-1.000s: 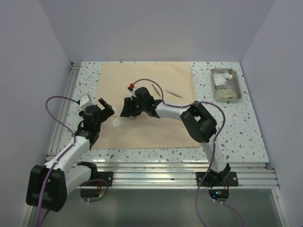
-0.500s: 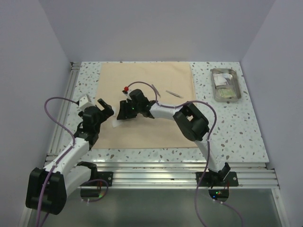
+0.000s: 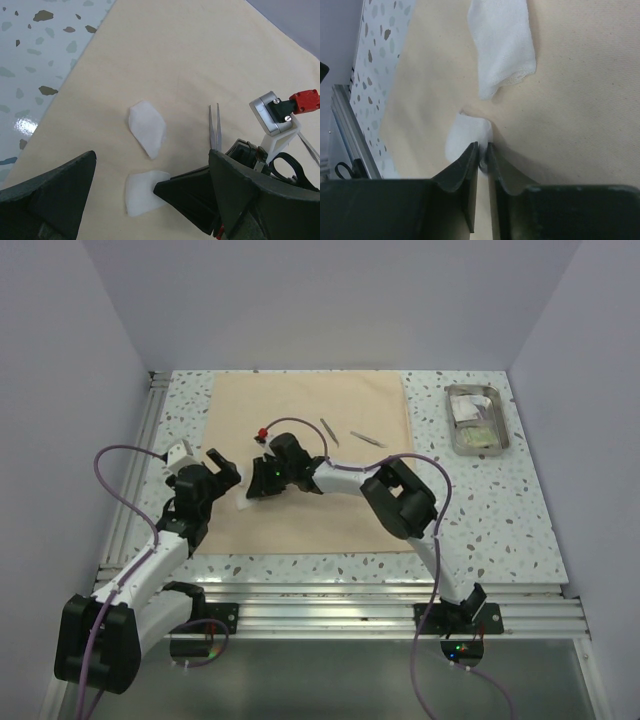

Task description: Prepare the surgical pack

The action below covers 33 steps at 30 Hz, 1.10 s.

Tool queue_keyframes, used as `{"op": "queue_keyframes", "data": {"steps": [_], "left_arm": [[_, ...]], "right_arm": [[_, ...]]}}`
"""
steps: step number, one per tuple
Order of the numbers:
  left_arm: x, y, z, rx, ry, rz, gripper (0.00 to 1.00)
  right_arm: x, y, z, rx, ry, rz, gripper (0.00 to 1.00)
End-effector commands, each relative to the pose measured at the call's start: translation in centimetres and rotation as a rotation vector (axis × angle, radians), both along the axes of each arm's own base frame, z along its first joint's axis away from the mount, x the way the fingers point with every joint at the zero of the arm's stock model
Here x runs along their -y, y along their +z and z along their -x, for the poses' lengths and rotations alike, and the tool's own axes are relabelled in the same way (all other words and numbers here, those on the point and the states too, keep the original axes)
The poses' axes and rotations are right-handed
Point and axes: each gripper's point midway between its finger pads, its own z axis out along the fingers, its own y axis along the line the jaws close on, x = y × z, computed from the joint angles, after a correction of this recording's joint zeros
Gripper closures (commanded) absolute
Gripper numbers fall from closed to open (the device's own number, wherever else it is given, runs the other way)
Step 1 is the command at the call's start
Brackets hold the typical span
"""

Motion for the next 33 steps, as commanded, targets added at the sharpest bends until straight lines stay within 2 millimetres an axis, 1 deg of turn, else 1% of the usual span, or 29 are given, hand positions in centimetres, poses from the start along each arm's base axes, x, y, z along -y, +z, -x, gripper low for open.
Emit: {"op": "queue_keyframes", "data": {"steps": [1, 3, 4, 5, 6, 7, 8, 9, 10, 11, 12, 13, 14, 15, 16, 17, 18, 19, 21, 22, 24, 25, 27, 28, 30, 31, 32, 33], "left_arm": [[-0.2, 0.7, -0.4, 0.028, 0.004, -0.001, 0.02], [-0.2, 0.6, -0.5, 0.026, 0.003, -0.004, 0.02], [-0.1, 0.7, -0.5, 0.026, 0.0, -0.003, 0.02], [-0.1, 0.6, -0.5, 0.025, 0.0, -0.005, 0.02], [-0.1, 0.6, -0.5, 0.024, -0.002, -0.006, 0.02], [-0.1, 0.6, -0.6, 0.023, -0.003, -0.007, 0.02], [-0.1, 0.5, -0.6, 0.023, -0.005, -0.008, 0.02], [0.0, 0.5, -0.6, 0.023, -0.009, -0.006, 0.02], [0.1, 0.4, -0.6, 0.021, -0.013, -0.008, 0.02], [0.1, 0.5, -0.6, 0.023, -0.015, -0.007, 0.02], [0.2, 0.5, -0.7, 0.023, -0.021, -0.006, 0.02], [0.2, 0.4, -0.7, 0.021, -0.022, -0.005, 0.02], [0.3, 0.4, -0.7, 0.021, -0.027, -0.005, 0.02], [0.4, 0.4, -0.7, 0.021, -0.03, -0.004, 0.02], [0.4, 0.4, -0.7, 0.02, -0.03, -0.005, 0.02], [0.4, 0.3, -0.7, 0.019, -0.031, -0.007, 0.02], [0.4, 0.4, -0.8, 0.021, -0.032, -0.008, 0.02], [0.4, 0.4, -0.8, 0.023, -0.031, -0.006, 0.02], [0.4, 0.4, -0.7, 0.023, -0.032, -0.009, 0.02], [0.4, 0.4, -0.7, 0.023, -0.034, -0.008, 0.02], [0.5, 0.4, -0.8, 0.023, -0.037, -0.005, 0.02], [0.5, 0.3, -0.8, 0.022, -0.039, -0.006, 0.02], [0.6, 0.4, -0.8, 0.024, -0.042, -0.004, 0.02], [0.6, 0.4, -0.8, 0.023, -0.043, -0.007, 0.02], [0.6, 0.3, -0.8, 0.022, -0.045, -0.007, 0.02], [0.6, 0.3, -0.8, 0.023, -0.045, -0.008, 0.02], [0.6, 0.4, -0.9, 0.026, -0.048, -0.006, 0.02], [0.7, 0.3, -0.8, 0.024, -0.053, -0.006, 0.02]], "right_arm": [[-0.5, -0.7, 0.9, -0.044, 0.018, -0.001, 0.86], [-0.4, -0.1, 0.5, -0.038, 0.001, -0.014, 0.93], [-0.1, 1.4, -0.2, -0.026, -0.015, -0.039, 1.0], [0.3, 1.9, -0.5, -0.028, -0.034, -0.059, 1.0], [0.6, 2.8, -0.8, -0.023, -0.047, -0.082, 1.0], [1.5, 3.7, -1.8, -0.016, -0.073, -0.102, 1.0], [2.3, 5.8, -2.0, 0.002, -0.09, -0.143, 1.0], [2.9, 6.8, -2.4, 0.01, -0.099, -0.16, 1.0], [4.5, 6.9, -3.1, 0.006, -0.127, -0.158, 1.0], [5.4, 9.5, -3.4, 0.035, -0.14, -0.193, 1.0], [6.2, 10.2, -3.8, 0.039, -0.152, -0.2, 1.0], [7.7, 11.1, -4.7, 0.039, -0.173, -0.214, 1.0], [9.0, 10.8, -4.7, 0.023, -0.187, -0.206, 1.0], [10.8, 12.6, -5.8, 0.039, -0.214, -0.229, 1.0], [12.2, 12.2, -5.8, 0.021, -0.233, -0.214, 1.0], [13.5, 12.4, -6.3, 0.028, -0.25, -0.208, 1.0], [14.9, 13.9, -6.6, 0.055, -0.269, -0.217, 1.0], [17.7, 13.3, -7.8, 0.041, -0.333, -0.183, 1.0], [20.8, 13.8, -9.0, 0.06, -0.387, -0.164, 1.0], [23.9, 14.5, -10.3, 0.066, -0.447, -0.161, 1.0], [27.3, 15.2, -11.6, 0.083, -0.518, -0.144, 1.0], [30.7, 15.8, -12.7, 0.088, -0.605, -0.127, 1.0], [34.8, 16.4, -14.1, 0.104, -0.721, -0.115, 1.0], [38.7, 16.8, -15.0, 0.12, -0.816, -0.113, 1.0], [42.3, 17.1, -15.8, 0.126, -0.939, -0.122, 1.0], [46.6, 16.8, -16.4, 0.142, -1.044, -0.132, 1.0], [48.4, 17.2, -16.6, 0.149, -1.106, -0.152, 1.0], [50.1, 17.0, -16.7, 0.153, -1.162, -0.158, 1.0]]}}
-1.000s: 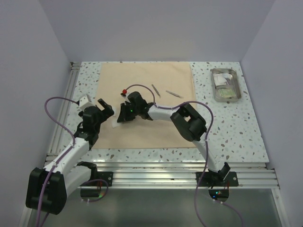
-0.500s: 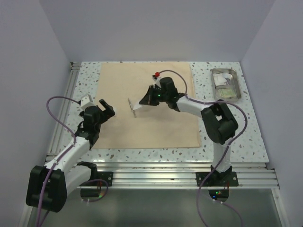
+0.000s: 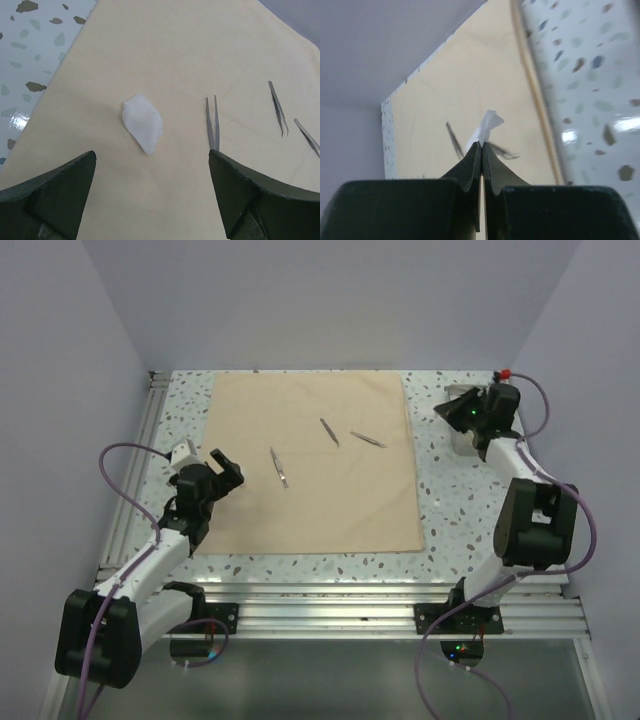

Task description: Prepare the surgical pack

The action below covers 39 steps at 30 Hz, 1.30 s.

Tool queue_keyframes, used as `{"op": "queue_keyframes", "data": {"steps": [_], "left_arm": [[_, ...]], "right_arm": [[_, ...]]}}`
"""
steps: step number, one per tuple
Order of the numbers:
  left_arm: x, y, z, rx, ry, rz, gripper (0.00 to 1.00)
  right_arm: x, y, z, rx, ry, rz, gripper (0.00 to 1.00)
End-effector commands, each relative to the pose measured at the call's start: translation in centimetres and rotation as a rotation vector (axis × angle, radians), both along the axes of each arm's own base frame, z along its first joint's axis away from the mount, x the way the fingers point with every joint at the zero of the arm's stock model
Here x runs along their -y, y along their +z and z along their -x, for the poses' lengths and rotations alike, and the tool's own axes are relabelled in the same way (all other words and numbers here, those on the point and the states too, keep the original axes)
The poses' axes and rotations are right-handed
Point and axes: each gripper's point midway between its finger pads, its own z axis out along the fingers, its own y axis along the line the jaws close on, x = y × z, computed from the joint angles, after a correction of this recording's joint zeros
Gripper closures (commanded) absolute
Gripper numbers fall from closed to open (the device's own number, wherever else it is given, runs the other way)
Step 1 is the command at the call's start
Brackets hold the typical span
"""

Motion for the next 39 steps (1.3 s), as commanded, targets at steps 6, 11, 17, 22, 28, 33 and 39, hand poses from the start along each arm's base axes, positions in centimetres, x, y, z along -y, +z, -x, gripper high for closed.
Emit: {"op": "queue_keyframes", "data": {"steps": [6, 11, 17, 22, 28, 33, 39], "left_arm": [[0.6, 1.1, -0.8, 0.054, -0.045, -0.002, 0.02], [0.9, 1.1, -0.8, 0.057, -0.062, 0.0, 0.02], [1.1, 1.0, -0.8, 0.058, -0.076, 0.005, 0.02], [1.6, 1.9, -0.7, 0.103, -0.111, 0.01, 0.02], [2.1, 1.7, -0.6, 0.113, -0.138, 0.01, 0.01], [2.5, 1.5, -0.9, 0.109, -0.163, 0.011, 0.01], [2.6, 1.6, -0.9, 0.11, -0.166, 0.005, 0.01]], "right_arm": [[12.9, 0.0, -1.1, 0.133, -0.434, -0.125, 1.0], [16.3, 1.0, -3.3, 0.206, -0.532, -0.092, 1.0], [18.6, 0.7, -5.1, 0.261, -0.593, -0.075, 1.0], [19.9, 0.3, -6.7, 0.33, -0.595, -0.104, 1.0], [21.1, -1.8, -9.5, 0.38, -0.587, -0.183, 1.0], [21.9, -4.1, -11.5, 0.363, -0.58, -0.186, 1.0], [22.5, -4.9, -8.9, 0.319, -0.665, -0.167, 0.47]]}}
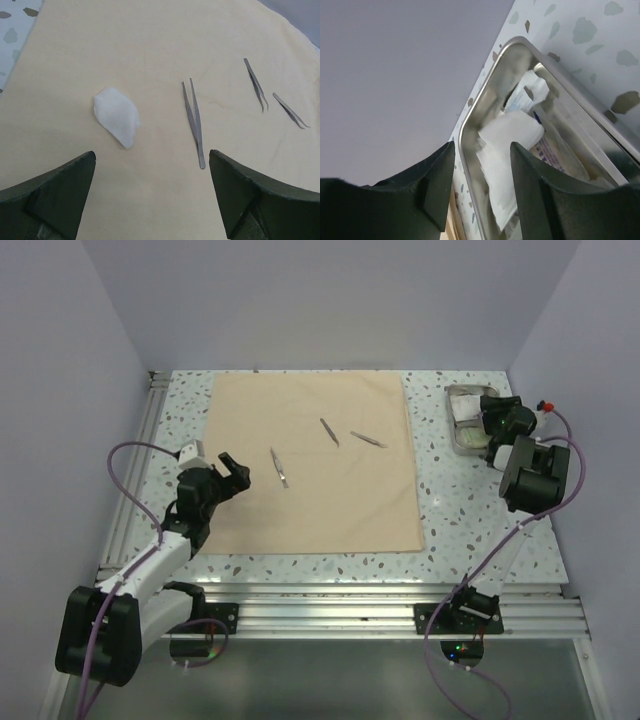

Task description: Prepare the surgical pack

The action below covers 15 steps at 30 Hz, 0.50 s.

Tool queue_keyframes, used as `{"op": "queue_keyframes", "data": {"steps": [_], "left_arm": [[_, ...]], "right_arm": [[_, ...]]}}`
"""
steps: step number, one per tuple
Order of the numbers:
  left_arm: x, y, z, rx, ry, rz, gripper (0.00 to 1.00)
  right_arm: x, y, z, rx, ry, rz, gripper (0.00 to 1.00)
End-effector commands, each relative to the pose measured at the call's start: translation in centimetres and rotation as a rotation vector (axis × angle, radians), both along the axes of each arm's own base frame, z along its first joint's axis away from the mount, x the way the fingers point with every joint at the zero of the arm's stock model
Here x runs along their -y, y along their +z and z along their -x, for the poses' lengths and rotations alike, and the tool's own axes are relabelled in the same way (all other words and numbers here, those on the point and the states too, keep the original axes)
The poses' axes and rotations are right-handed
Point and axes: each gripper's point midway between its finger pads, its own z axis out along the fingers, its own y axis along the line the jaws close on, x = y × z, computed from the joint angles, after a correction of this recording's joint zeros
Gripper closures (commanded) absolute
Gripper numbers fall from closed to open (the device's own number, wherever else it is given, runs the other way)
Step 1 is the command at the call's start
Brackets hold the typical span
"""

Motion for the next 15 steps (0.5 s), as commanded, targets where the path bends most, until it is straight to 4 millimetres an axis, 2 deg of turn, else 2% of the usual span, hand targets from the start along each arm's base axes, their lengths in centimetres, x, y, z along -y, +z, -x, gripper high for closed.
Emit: {"op": "queue_keyframes", "data": {"steps": [1, 4, 5, 6, 7, 8, 10, 11, 12, 13, 14, 15], "left_arm": [[0.2, 1.8, -0.8, 0.074, -0.014, -0.012, 0.0], [-0.1, 2.1, -0.8, 0.084, -0.001, -0.02, 0.0], [-0.3, 2.2, -0.8, 0.084, 0.011, -0.023, 0.0], [-0.4, 2.2, -0.8, 0.082, 0.013, -0.026, 0.0], [-0.4, 2.4, -0.9, 0.083, 0.017, -0.027, 0.0], [-0.5, 2.4, -0.9, 0.079, 0.024, -0.031, 0.0], [-0.5, 2.1, -1.1, 0.06, 0.025, -0.032, 0.0], [-0.7, 1.8, -1.1, 0.047, 0.035, -0.037, 0.0], [-0.8, 1.8, -1.2, 0.038, 0.043, -0.037, 0.0], [-0.9, 1.8, -1.3, 0.034, 0.049, -0.035, 0.0], [-1.0, 1.5, -1.3, 0.021, 0.056, -0.04, 0.0], [-1.0, 1.5, -1.4, 0.018, 0.059, -0.04, 0.0]], "right_arm": [[0.8, 4.4, 1.4, 0.08, -0.057, 0.05, 0.45], [0.2, 6.2, 3.4, 0.082, -0.065, 0.07, 0.45], [0.0, 6.4, 4.0, 0.067, -0.065, 0.07, 0.45], [-0.5, 5.4, 5.1, 0.015, -0.058, 0.061, 0.46], [-0.9, 7.0, 6.0, 0.014, -0.055, 0.072, 0.46], [-1.4, 7.1, 6.8, -0.012, -0.046, 0.065, 0.48], [-3.6, 5.7, 8.7, -0.081, 0.006, 0.066, 0.48], [-4.5, 7.8, 9.7, -0.054, 0.018, 0.082, 0.48], [-6.2, 6.3, 11.0, -0.098, 0.051, 0.075, 0.49], [-7.6, 6.4, 11.8, -0.106, 0.09, 0.077, 0.5], [-8.7, 7.4, 12.6, -0.091, 0.115, 0.08, 0.51], [-11.5, 6.7, 13.4, -0.104, 0.182, 0.08, 0.58]]}}
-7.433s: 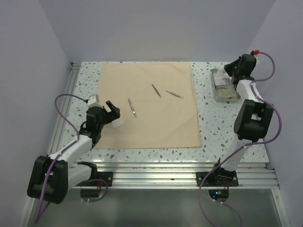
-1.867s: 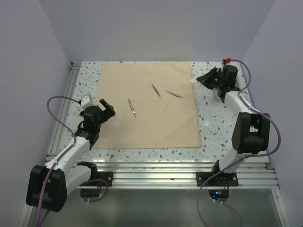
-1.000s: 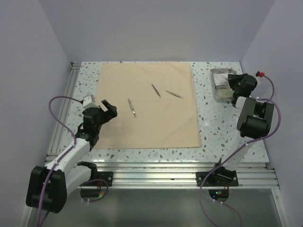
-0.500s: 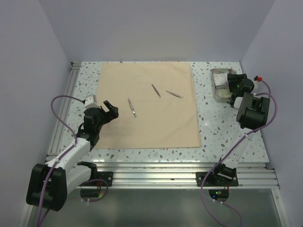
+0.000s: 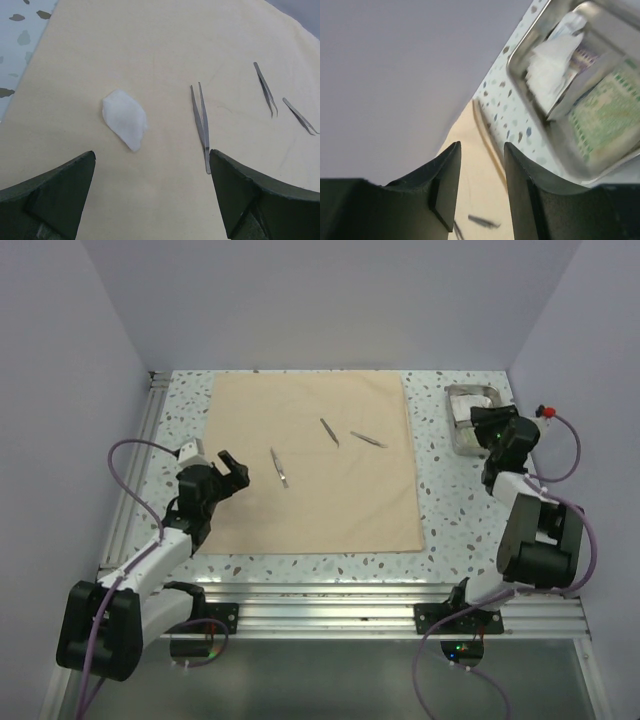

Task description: Prepare the surgical pack

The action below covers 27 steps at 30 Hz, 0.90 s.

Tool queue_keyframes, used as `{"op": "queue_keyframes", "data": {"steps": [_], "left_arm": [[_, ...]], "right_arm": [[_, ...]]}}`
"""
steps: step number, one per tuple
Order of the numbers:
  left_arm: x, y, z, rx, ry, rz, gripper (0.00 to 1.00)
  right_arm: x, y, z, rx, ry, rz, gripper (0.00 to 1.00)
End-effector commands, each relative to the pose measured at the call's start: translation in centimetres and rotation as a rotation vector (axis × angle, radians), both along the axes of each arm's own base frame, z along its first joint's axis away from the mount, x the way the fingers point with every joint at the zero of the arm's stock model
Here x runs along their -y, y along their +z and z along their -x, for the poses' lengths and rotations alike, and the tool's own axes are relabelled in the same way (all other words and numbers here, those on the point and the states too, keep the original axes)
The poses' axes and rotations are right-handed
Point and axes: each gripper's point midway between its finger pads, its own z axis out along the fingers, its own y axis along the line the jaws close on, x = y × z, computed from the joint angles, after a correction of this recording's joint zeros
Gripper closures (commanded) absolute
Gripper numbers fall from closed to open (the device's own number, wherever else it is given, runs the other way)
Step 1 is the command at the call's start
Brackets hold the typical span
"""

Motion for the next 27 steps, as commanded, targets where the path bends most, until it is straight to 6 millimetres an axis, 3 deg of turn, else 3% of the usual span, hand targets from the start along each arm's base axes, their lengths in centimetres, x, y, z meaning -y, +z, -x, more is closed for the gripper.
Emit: {"op": "queue_keyframes", "data": {"steps": [1, 2, 5, 8, 9, 11, 17, 20, 23, 27], "left_arm": [[-0.6, 1.4, -1.1, 0.022, 0.033, -0.021, 0.0], [-0.7, 1.3, -1.2, 0.021, 0.039, -0.02, 0.0], [-0.8, 0.4, -1.4, -0.014, 0.046, -0.016, 0.0], [-0.9, -0.6, -1.7, -0.05, 0.05, -0.016, 0.0], [-0.9, -0.7, -1.8, -0.054, 0.05, -0.014, 0.02], [-1.1, -1.0, -2.1, -0.071, 0.057, -0.011, 0.05], [-2.3, -1.7, -3.4, -0.129, 0.085, 0.022, 0.17], [-2.3, -2.3, -4.1, -0.165, 0.072, 0.035, 0.3], [-2.0, -3.1, -4.9, -0.199, 0.06, 0.047, 0.52], [-2.0, -4.2, -5.6, -0.242, 0.07, 0.046, 0.55]], "right_arm": [[-7.1, -1.8, 3.1, -0.092, 0.194, 0.012, 0.59], [-8.7, -2.0, 3.6, -0.107, 0.231, 0.019, 0.6], [-17.2, -1.6, 6.1, -0.105, 0.421, 0.048, 0.63], [-21.3, -2.0, 7.6, -0.123, 0.519, 0.053, 0.64], [-23.9, -1.8, 8.3, -0.117, 0.583, 0.059, 0.64], [-26.9, -2.3, 9.4, -0.141, 0.664, 0.082, 0.63], [-31.4, -3.7, 10.8, -0.177, 0.788, 0.122, 0.64], [-32.2, -3.9, 10.9, -0.181, 0.81, 0.119, 0.64], [-32.6, -3.5, 10.7, -0.174, 0.825, 0.124, 0.64], [-32.7, -3.5, 10.8, -0.175, 0.837, 0.128, 0.64]]}}
